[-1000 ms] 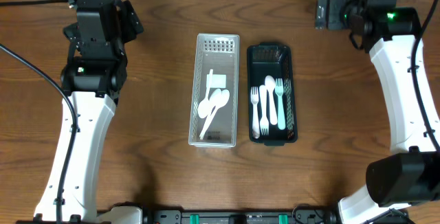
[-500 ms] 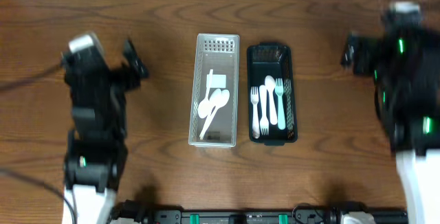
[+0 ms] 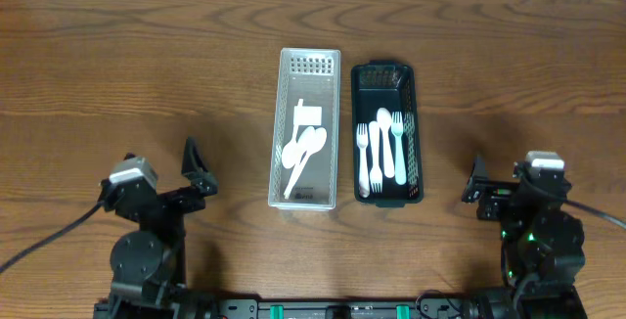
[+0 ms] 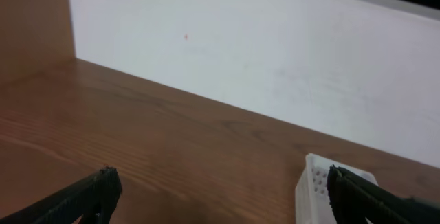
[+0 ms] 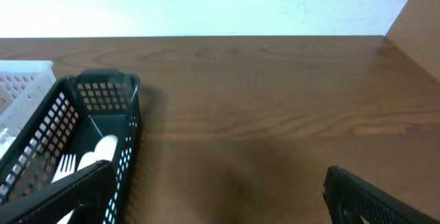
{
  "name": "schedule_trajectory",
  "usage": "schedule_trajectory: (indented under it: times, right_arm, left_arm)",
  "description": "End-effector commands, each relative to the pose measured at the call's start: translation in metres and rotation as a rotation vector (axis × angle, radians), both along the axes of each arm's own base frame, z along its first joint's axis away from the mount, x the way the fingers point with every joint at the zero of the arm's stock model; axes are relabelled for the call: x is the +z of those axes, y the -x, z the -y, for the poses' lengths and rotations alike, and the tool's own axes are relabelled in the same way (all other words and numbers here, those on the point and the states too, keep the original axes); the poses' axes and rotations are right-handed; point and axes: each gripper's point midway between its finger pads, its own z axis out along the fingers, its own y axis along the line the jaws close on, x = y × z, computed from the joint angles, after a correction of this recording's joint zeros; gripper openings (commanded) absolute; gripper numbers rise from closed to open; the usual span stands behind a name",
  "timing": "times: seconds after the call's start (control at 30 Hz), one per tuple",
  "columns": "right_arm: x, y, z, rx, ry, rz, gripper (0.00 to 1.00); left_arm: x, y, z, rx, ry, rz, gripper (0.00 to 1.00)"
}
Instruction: Pack container
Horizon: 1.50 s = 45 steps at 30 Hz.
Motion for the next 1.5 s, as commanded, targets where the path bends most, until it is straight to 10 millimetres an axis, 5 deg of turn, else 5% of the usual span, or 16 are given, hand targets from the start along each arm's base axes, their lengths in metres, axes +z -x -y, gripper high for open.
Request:
schedule_trajectory:
  times: [0.0,0.3,0.7,1.03,1.3,1.47]
  right_arm:
    - [-0.011,0.005,-0.003,0.006,-0.013,-0.020,0.99]
    - [-0.051,0.022,-0.008,0.042,-0.013,-0.198,0.99]
    - [-0.091,0.050,-0.005,0.038,0.001,-0.397,0.99]
    - [-0.106,0.071,-0.003,0.037,0.006,-0.474,0.99]
    - [-0.037,0.038,-0.008,0.063,-0.006,-0.031,0.99]
    - [-0.020,0.006,-0.013,0.085,0.027,0.204,0.99]
  left_arm:
    - [-0.001,0.007,-0.007,0.035,-0.014,0.004,0.98]
    - [-0.028,0.010,-0.008,0.034,-0.038,-0.108,0.98]
    - [-0.088,0.030,-0.011,0.032,-0.093,-0.374,0.98]
    - [-0.133,0.060,-0.017,0.029,-0.140,-0.603,0.98]
    - [-0.143,0.068,-0.019,0.029,-0.151,-0.656,0.98]
    - [-0.143,0.068,-0.019,0.029,-0.151,-0.656,0.98]
